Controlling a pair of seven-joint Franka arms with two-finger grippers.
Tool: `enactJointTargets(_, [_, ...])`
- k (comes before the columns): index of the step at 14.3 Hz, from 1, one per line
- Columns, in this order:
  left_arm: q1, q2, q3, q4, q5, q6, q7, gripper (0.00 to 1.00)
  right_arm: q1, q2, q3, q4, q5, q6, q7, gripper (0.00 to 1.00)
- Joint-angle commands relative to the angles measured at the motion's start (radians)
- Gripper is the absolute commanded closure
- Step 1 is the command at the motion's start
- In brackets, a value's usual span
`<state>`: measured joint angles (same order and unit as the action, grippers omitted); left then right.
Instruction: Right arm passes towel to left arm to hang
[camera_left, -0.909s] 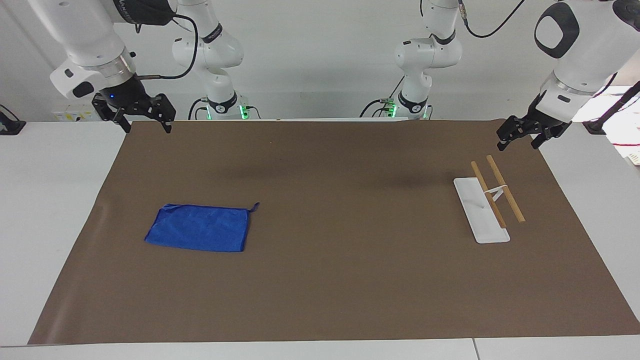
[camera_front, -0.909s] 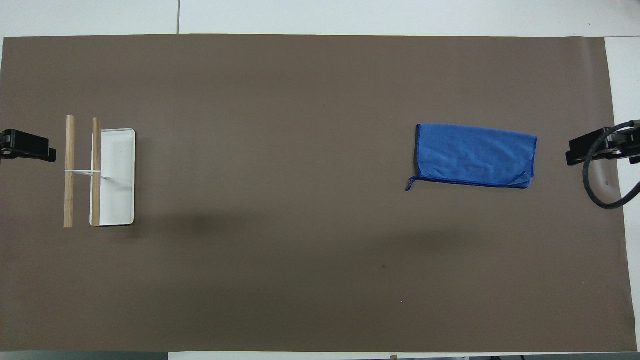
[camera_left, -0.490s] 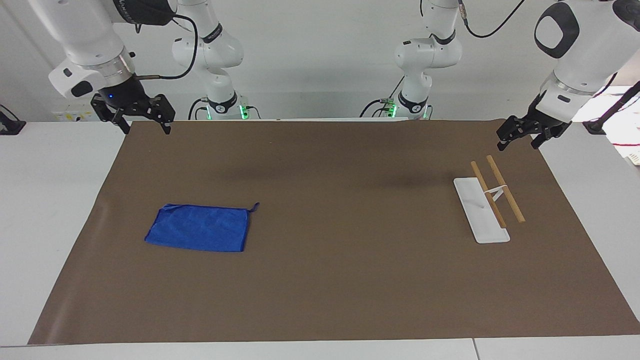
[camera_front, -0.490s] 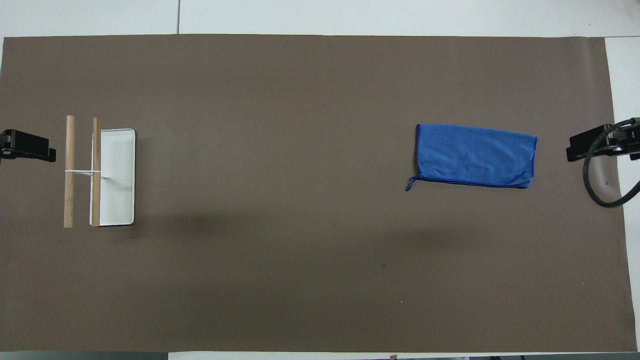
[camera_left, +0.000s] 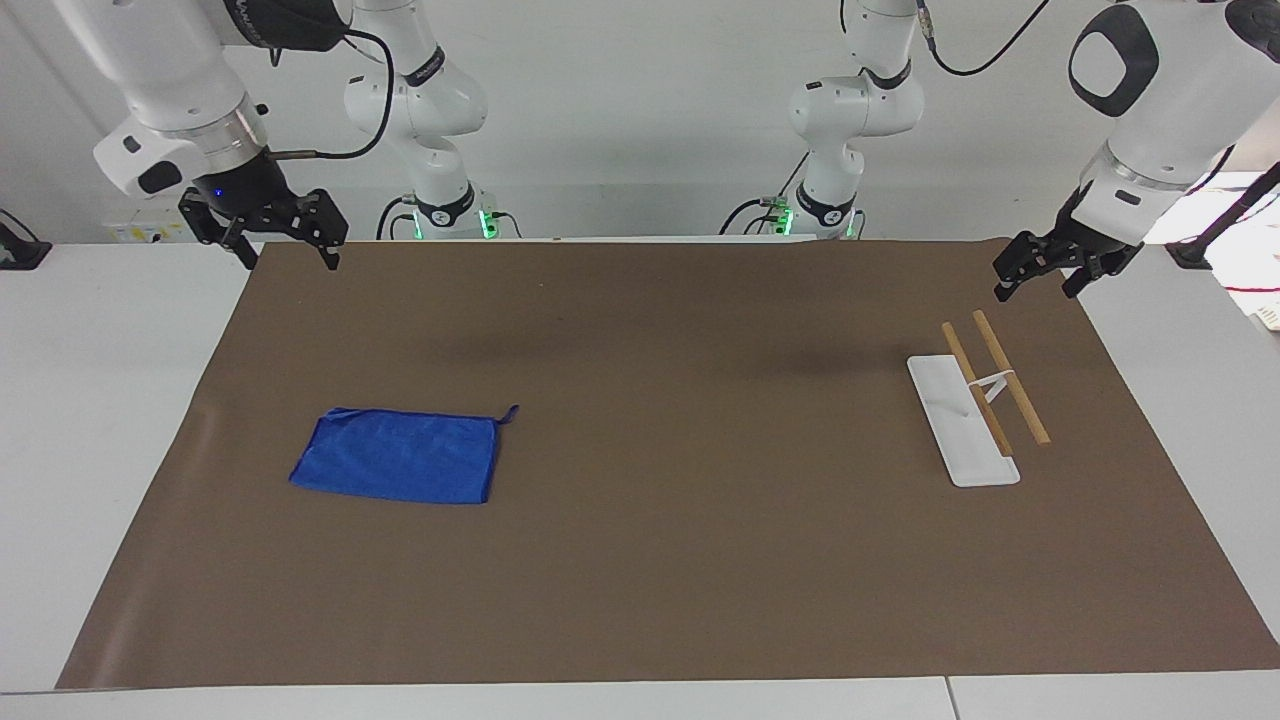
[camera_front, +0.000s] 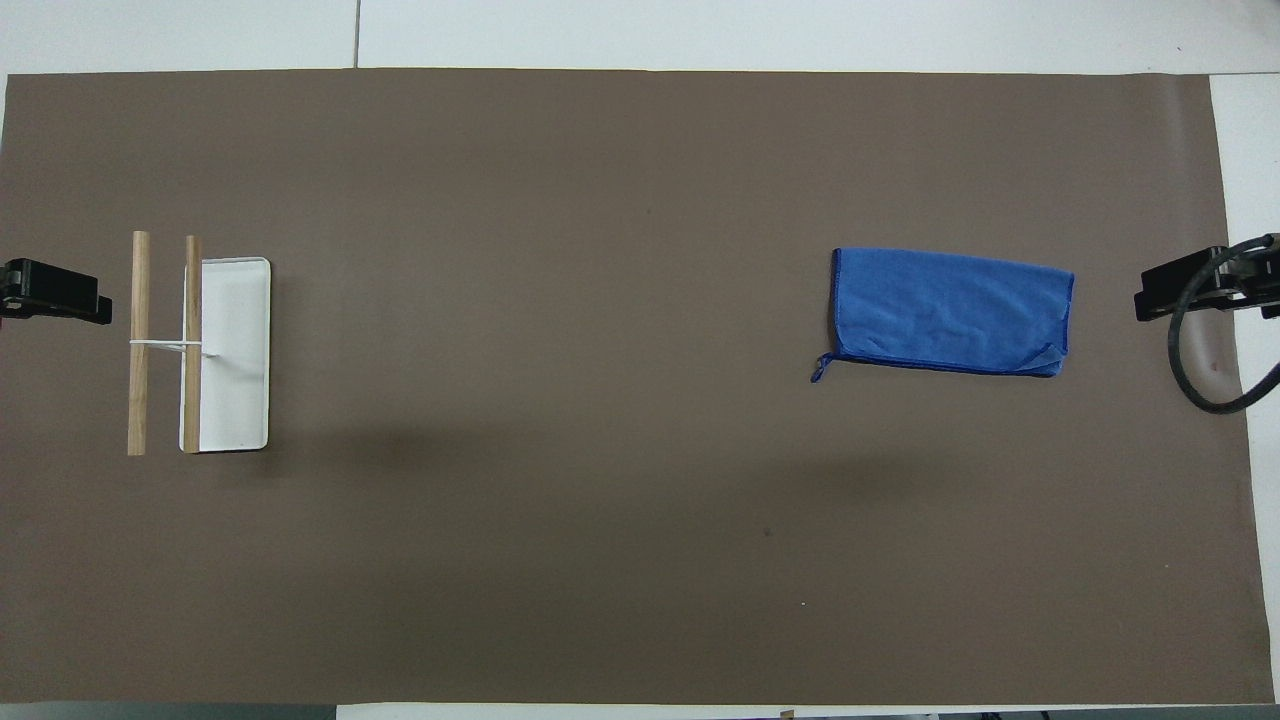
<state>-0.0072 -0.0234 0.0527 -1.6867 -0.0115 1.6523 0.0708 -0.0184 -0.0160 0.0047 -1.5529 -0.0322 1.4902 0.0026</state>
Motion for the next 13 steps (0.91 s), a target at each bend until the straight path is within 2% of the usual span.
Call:
enactJointTargets(1, [-0.001,-0.026,-0.002,-0.024,0.021,0.006,0.006,0.0,-0.006,-0.018,0.001,-0.027,0.021,0.016,-0.013,0.0])
enactJointTargets(3, [-0.001,-0.026,-0.002,-0.024,0.021,0.004,0.004,0.0,-0.009,-0.019,0.001,-0.038,0.021,0.021,-0.018,0.0])
enactJointTargets(4, [-0.001,-0.026,-0.002,-0.024,0.021,0.006,0.004,0.0,-0.002,-0.048,0.001,-0.102,0.021,0.077,-0.012,0.0])
enactJointTargets(8, [-0.001,-0.026,-0.002,-0.024,0.021,0.004,0.004,0.0,0.003,-0.088,0.006,-0.211,0.021,0.231,0.054,0.0])
enactJointTargets(11, [-0.001,-0.026,-0.002,-0.024,0.021,0.006,0.004,0.0,-0.003,-0.133,0.006,-0.407,0.023,0.399,0.053,0.0])
enactJointTargets(13, [-0.001,-0.026,-0.002,-0.024,0.021,0.006,0.004,0.0,-0.008,-0.096,0.004,-0.487,0.023,0.523,0.05,0.0])
